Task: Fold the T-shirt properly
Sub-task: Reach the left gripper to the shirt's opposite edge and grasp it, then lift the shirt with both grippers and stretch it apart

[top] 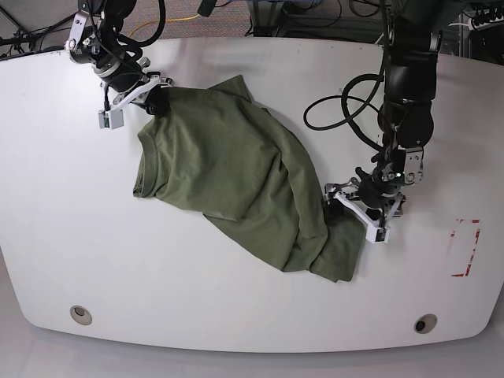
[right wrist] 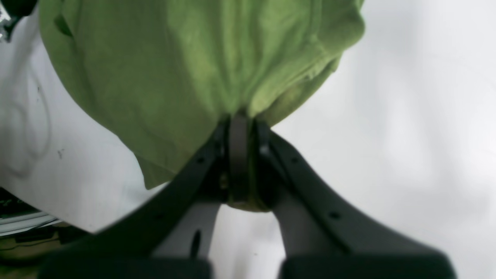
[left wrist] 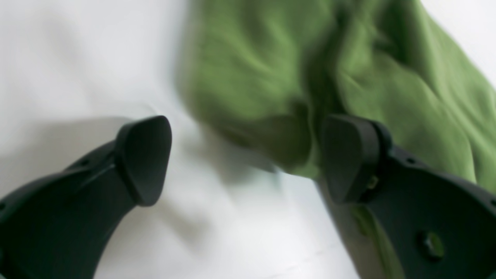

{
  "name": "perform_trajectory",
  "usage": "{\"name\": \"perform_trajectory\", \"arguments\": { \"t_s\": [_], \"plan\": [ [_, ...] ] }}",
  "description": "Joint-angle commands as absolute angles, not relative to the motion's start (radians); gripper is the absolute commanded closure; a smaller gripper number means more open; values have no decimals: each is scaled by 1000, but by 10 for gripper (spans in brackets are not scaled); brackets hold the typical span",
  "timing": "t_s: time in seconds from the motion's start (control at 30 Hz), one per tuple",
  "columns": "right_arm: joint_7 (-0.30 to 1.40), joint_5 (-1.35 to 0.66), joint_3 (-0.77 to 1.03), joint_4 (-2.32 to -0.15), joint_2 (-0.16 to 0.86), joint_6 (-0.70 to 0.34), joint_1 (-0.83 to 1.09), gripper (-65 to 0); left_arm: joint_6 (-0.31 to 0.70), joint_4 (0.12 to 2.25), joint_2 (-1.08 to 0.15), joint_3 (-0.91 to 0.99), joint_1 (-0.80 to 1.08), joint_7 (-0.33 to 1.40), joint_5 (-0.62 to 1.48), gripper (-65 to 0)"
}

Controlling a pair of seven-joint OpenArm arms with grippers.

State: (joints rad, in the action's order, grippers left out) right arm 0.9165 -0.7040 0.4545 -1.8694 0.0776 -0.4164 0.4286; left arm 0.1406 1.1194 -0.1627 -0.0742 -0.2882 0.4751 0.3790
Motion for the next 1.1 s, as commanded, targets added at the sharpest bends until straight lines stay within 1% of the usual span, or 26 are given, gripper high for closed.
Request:
{"name": "perform_trajectory", "arguments": {
  "t_s": [0.0, 0.1, 0.17, 0.23, 0.3, 0.33, 0.37, 0.4, 0.43, 0.53, 0.6, 0.73, 0.83, 0.87, 0.97, 1.07],
  "plan": [
    [897, -719, 461, -1888, 85, -423, 433, 0, 139, 1090, -173, -96, -332, 417, 384, -569],
    [897, -719, 463, -1888, 84, -423, 433, 0, 139, 1046, -171, -116, -341, 363, 384, -564],
    [897, -719, 463, -1888, 84, -423, 437, 0, 137, 1027, -170, -117, -343, 340, 384, -511],
    [897, -719, 463, -1888, 84, -423, 437, 0, 137, 1012, -170, -116, -343, 332, 384, -403],
    [897, -719, 464, -1888, 84, -423, 438, 0, 137, 1009, -170, -114, -344, 332, 384, -271],
    [897, -719, 476, -1888, 84, -423, 438, 0, 137, 1012, -171, -114, -344, 332, 384, -168],
    [897, -719, 490, -1888, 84, -423, 438, 0, 137, 1013, -171, -114, -344, 335, 384, -92],
    [897, -719, 499, -1888, 84, -423, 438, 0, 137, 1013, -173, -114, -344, 337, 384, -35],
    [897, -720, 507, -1888, 84, -423, 438, 0, 137, 1015, -176, -114, -343, 338, 384, 0],
    [897, -719, 526, -1888, 91, -423, 432, 0, 137, 1040, -189, -107, -340, 375, 384, 0],
    [897, -719, 549, -1885, 102, -423, 424, 0, 137, 1106, -229, -74, -334, 406, 386, 0],
    [897, -719, 573, -1880, 151, -423, 389, 0, 139, 1260, -248, -8, -268, 476, 386, 0],
    [897, -720, 575, -1882, 188, -430, 363, 0, 143, 1385, -298, 41, -236, 545, 386, 0],
    [897, -720, 575, -1882, 196, -441, 348, 0, 153, 1400, -305, 48, -229, 555, 386, 0],
    [897, -719, 575, -1874, 220, -493, 283, 0, 232, 1455, -312, 74, -223, 587, 386, 0],
    [897, -719, 570, -1848, 245, -519, 234, 0, 286, 1524, -314, 139, -199, 661, 384, 0]
  ]
}}
